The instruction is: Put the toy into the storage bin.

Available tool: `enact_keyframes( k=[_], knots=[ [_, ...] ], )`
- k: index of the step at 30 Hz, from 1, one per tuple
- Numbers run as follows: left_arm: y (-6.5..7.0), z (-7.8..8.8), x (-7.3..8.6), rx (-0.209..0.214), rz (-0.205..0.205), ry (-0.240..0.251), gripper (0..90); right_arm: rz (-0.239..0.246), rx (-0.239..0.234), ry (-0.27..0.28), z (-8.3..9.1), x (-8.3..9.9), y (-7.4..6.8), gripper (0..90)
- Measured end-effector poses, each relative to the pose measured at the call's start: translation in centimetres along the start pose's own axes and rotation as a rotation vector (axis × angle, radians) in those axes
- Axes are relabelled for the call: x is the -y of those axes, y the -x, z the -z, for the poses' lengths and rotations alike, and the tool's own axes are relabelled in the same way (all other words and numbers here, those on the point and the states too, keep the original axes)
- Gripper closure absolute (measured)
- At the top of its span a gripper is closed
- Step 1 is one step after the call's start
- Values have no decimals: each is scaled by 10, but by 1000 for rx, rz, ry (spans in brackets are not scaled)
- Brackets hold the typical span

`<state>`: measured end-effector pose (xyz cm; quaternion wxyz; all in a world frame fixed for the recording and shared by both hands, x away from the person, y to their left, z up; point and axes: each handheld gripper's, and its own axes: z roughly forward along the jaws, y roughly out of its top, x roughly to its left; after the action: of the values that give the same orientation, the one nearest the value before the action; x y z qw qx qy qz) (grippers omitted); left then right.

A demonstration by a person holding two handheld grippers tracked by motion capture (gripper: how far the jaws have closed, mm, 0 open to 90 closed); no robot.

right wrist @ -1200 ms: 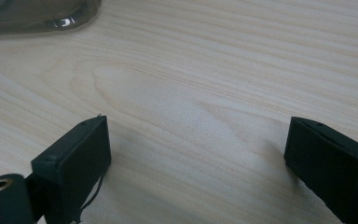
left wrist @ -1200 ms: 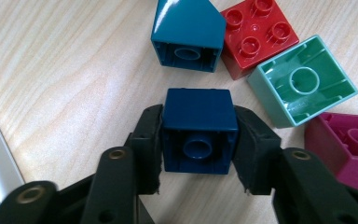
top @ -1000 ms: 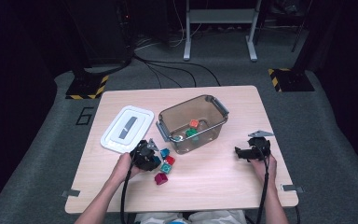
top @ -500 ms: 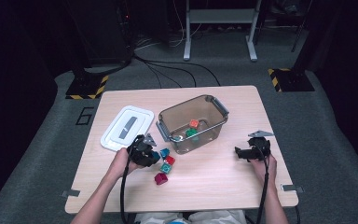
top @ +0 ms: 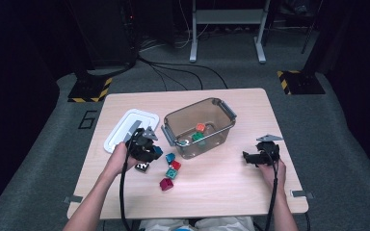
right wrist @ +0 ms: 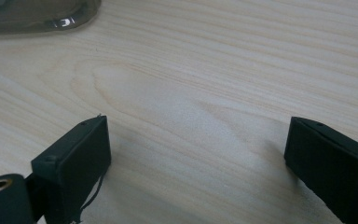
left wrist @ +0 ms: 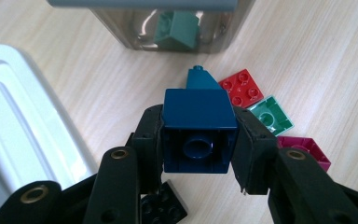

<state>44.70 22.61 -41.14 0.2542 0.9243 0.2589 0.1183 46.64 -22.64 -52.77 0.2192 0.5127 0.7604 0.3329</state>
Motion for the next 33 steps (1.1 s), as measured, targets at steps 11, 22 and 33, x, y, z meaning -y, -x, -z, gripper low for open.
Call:
enact_keyframes(
  k=[11, 22, 33],
  knots=[
    [-12, 21, -25, -20, -26, -12, 587, -2, 0, -1, 0, 0, 0, 66],
    [-24, 38, -50, -39, -41, -1, 587, 1, -1, -2, 0, 0, 0, 66],
    [-29, 49, -76, -44, -59, 14, 587, -5, 0, -1, 0, 0, 0, 66]
  ],
)
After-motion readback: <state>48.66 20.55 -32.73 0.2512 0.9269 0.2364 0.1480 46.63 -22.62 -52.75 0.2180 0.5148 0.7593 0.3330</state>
